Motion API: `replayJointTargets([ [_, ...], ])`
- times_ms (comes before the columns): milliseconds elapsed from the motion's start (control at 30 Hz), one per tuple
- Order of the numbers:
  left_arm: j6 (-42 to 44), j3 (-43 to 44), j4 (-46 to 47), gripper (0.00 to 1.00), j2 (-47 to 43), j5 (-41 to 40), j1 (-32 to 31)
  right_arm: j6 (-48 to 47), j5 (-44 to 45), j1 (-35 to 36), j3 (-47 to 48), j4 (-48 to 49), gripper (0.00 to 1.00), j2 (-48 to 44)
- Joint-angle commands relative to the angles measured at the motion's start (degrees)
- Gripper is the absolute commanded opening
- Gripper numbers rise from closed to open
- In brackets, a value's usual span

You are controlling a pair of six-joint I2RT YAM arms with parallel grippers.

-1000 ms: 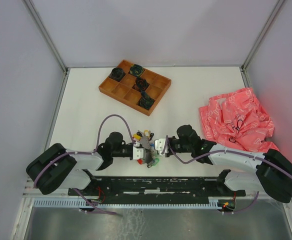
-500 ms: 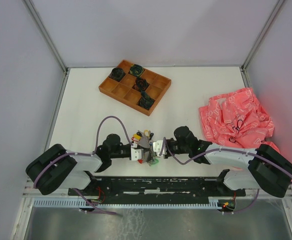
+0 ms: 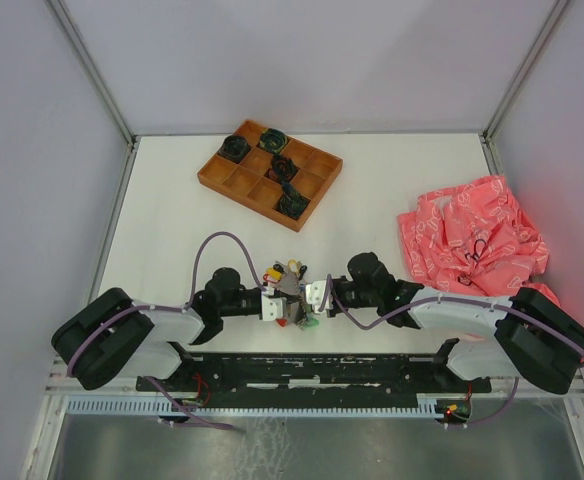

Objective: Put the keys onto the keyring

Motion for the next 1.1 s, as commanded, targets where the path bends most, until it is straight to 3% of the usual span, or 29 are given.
replayJointTargets([
  [0,-1.0,0.4,4.4,0.03,-0.8,-0.2,-0.3,-0.5,-1.2,0.4,-0.1,2.0,0.01,-0.4],
  [1067,-1.1,0.9,3.7,0.03,-0.5,0.4,-0.3,-0.2,1.6,1.0,-0.4,3.0,0.01,-1.3],
])
